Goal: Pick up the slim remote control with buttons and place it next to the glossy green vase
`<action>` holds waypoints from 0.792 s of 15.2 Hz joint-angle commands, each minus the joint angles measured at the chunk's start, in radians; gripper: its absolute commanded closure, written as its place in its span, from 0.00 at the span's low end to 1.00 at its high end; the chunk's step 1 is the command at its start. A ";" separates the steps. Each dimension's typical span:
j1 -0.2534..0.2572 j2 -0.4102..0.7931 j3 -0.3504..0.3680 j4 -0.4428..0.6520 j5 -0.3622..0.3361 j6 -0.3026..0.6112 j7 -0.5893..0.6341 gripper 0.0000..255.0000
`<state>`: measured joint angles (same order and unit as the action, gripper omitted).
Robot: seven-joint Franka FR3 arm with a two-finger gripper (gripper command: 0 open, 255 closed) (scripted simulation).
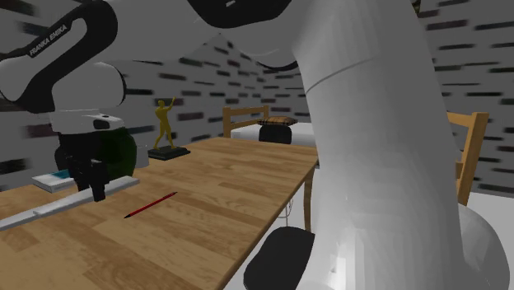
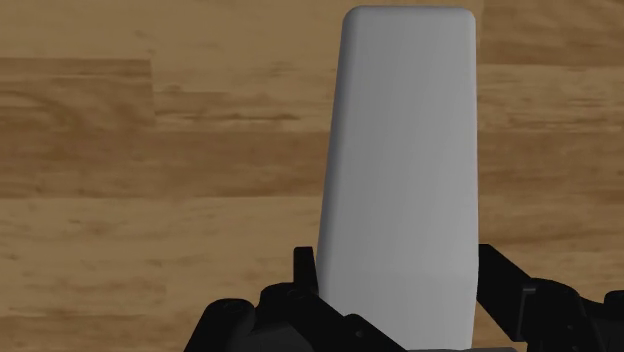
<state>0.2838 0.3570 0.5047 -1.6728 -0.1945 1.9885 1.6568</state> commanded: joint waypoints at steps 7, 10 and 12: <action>0.006 0.038 -0.011 -0.058 -0.025 0.092 0.018 1.00; 0.009 0.055 -0.016 -0.076 -0.036 0.125 0.025 1.00; 0.011 0.067 -0.020 -0.087 -0.044 0.147 0.030 1.00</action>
<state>0.2921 0.4140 0.4873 -1.7601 -0.2325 2.1255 1.6835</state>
